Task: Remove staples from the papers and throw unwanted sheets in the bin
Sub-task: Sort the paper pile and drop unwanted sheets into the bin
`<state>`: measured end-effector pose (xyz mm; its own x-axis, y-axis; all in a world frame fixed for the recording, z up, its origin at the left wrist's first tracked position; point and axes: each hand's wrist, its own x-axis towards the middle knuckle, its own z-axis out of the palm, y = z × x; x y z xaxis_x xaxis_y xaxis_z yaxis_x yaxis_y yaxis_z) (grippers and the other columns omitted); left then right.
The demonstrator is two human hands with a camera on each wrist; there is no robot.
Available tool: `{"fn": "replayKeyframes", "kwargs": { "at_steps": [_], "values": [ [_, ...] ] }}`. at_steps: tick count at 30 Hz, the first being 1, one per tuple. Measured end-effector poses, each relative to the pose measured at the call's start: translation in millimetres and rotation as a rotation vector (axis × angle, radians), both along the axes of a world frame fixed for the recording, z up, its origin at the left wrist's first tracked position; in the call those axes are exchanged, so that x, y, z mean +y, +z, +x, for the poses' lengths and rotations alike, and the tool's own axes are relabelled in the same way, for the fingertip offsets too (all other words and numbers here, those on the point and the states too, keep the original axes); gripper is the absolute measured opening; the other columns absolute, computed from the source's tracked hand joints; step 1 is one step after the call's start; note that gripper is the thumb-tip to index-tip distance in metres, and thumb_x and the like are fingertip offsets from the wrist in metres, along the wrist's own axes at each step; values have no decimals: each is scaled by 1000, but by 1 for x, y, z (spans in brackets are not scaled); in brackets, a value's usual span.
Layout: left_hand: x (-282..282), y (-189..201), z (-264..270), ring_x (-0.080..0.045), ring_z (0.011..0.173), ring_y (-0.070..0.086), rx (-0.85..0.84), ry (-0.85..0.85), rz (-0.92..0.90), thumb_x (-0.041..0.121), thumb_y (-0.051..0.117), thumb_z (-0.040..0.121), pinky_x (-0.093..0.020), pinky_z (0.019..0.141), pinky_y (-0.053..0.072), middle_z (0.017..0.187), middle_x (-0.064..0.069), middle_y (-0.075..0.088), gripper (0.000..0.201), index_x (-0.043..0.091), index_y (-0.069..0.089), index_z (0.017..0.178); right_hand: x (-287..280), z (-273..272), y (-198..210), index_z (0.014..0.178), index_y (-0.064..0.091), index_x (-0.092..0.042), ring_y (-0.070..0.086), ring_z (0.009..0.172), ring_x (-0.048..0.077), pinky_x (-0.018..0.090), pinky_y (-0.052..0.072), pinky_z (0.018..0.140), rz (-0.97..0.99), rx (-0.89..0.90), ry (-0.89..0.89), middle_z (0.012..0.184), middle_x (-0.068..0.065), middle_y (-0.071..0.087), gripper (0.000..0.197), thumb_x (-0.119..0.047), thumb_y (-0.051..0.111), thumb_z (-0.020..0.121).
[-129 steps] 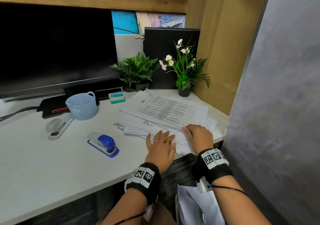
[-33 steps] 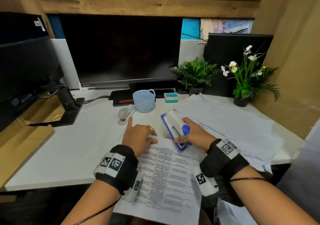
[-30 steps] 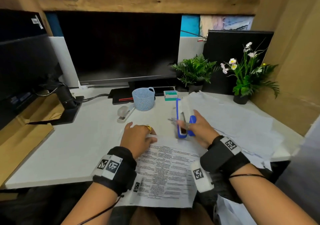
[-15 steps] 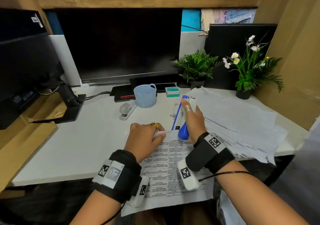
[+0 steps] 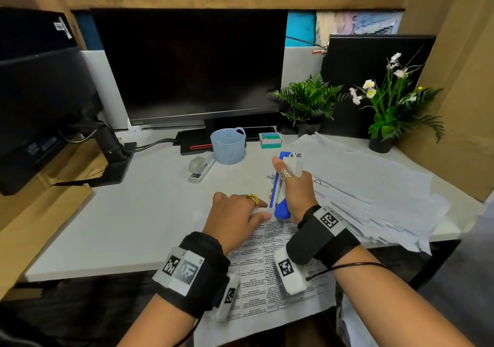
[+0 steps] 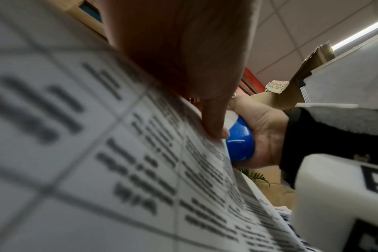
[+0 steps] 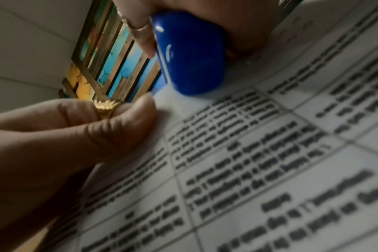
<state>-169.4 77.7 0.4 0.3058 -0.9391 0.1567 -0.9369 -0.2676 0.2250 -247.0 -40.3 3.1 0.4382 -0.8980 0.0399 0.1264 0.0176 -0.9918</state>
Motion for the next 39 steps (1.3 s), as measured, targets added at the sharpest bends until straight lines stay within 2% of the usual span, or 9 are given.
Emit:
{"fn": "replayKeyframes", "kwargs": {
  "at_steps": [5, 9, 12, 16, 19, 25, 30, 33, 39],
  "values": [
    [-1, 1, -8, -16, 73, 49, -39, 31, 26, 47, 36, 97, -31, 83, 26, 70, 7, 56, 40, 24, 51, 68, -1, -1, 2, 89, 65, -12, 61, 73, 31, 53, 53, 83, 47, 36, 91, 74, 13, 64, 40, -49, 70, 74],
    [-1, 1, -5, -18, 74, 52, 2, 86, -43, 46, 38, 97, -32, 84, 27, 76, 3, 63, 41, 25, 49, 64, -4, -4, 2, 92, 65, -12, 66, 82, 39, 53, 53, 85, 17, 99, 117, 86, 21, 68, 55, -62, 65, 70],
    [-3, -1, -8, -16, 65, 44, -15, 104, -65, 46, 39, 97, -31, 80, 27, 56, 6, 45, 50, 23, 34, 53, -4, -3, -2, 75, 62, -21, 64, 80, 32, 43, 54, 84, -74, 116, 63, 78, 9, 67, 35, -56, 63, 79],
    [-4, -5, -8, -15, 61, 44, 17, 108, -86, 47, 40, 96, -29, 77, 25, 51, 6, 37, 48, 20, 45, 57, -2, 0, -7, 76, 63, -21, 63, 82, 23, 39, 51, 83, -145, 104, 23, 83, 5, 67, 25, -43, 59, 87],
    [-3, -7, -7, -11, 56, 38, 29, 107, -106, 44, 42, 97, -28, 76, 23, 50, 7, 34, 51, 23, 34, 51, 2, 3, -11, 80, 65, -8, 60, 73, 20, 37, 50, 77, -176, 96, 5, 77, 6, 65, 35, -42, 59, 87],
    [1, -10, -7, -13, 58, 40, 36, 113, -106, 44, 41, 97, -31, 81, 29, 50, 7, 33, 51, 25, 31, 51, 6, 5, -18, 71, 58, -13, 55, 61, 12, 27, 46, 64, -178, 61, 6, 64, -1, 58, 30, -38, 59, 88],
    [1, -16, -4, -9, 59, 41, 65, 95, -49, 49, 45, 94, -30, 81, 28, 57, 8, 44, 47, 25, 40, 54, 7, 8, -30, 71, 58, -18, 60, 69, 21, 35, 49, 71, -160, 31, 1, 68, 3, 61, 25, -38, 63, 86],
    [-1, -17, -2, -12, 70, 47, 125, 80, 29, 57, 56, 83, -30, 82, 29, 71, 9, 53, 38, 20, 62, 78, 9, 8, -34, 67, 56, -16, 57, 65, 23, 40, 48, 70, -138, 42, 10, 65, 7, 58, 30, -38, 65, 85],
    [-3, -21, -4, -15, 71, 48, 16, 104, 47, 59, 54, 84, -30, 86, 30, 60, 10, 43, 40, 20, 54, 77, 12, 12, -40, 73, 61, -14, 63, 78, 38, 48, 52, 80, -61, 64, 11, 78, 21, 65, 36, -50, 66, 77]
  ]
}}
